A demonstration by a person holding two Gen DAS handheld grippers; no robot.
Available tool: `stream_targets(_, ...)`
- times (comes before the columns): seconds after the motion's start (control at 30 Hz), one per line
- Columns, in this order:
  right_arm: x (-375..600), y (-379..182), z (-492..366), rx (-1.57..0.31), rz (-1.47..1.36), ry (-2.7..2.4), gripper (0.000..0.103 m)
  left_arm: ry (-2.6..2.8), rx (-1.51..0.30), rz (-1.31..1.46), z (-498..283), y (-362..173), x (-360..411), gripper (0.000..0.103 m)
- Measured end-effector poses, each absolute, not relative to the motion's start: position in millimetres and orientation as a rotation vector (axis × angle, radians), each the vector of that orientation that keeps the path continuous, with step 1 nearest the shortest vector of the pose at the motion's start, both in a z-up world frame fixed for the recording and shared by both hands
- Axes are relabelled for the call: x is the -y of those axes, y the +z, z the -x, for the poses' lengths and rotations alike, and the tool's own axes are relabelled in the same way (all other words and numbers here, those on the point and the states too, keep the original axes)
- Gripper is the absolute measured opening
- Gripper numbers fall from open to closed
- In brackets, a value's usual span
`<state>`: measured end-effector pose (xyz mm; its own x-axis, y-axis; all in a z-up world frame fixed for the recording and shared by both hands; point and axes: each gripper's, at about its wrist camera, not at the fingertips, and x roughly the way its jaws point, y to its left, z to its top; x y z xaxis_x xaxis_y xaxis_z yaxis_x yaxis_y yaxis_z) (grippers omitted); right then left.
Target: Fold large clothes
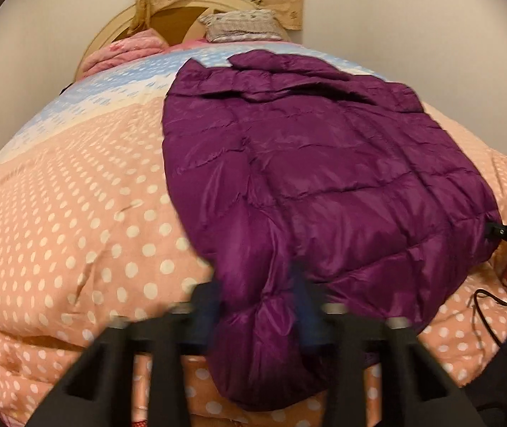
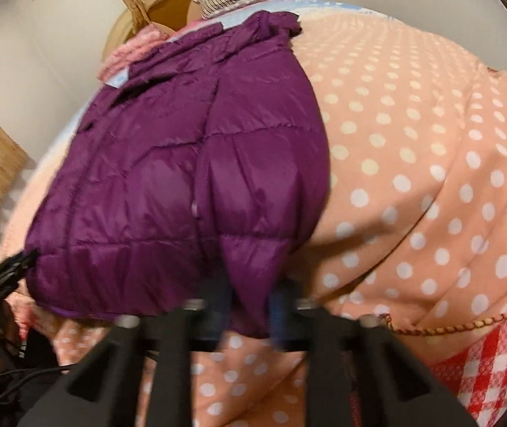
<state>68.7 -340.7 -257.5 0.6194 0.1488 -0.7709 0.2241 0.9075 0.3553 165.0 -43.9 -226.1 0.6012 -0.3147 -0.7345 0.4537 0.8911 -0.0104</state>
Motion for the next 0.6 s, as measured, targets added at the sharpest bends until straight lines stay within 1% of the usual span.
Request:
stream_targets(0.03, 339.3, -253.3, -67.0, -0.899, -0.437, -0.036, 0.009, -0.459, -0.795, -0.196, -162.3, -222.3, 43.8, 0.013)
stream_targets(0.13, 335.7, -238.2, -58.7, -0.849, -0.427, -0.01, 0.007, -0.478, -0.749, -0.205, -157.5, -208.5, 39.7, 0.008)
stream_targets(0.3, 335.1, -199.0, -36.9, -0.734, -0.424, 0.02, 0.007, -0.495, -0.654, -0.169, -148.2, -166.1, 23.1, 0.004)
stream_targets(0.6, 323.9, -94.6, -3.5, -0.474, -0.385, 0.066, 0.006, -0.506, -0.481, -0.098, -121.3, -79.4, -1.0, 0.003)
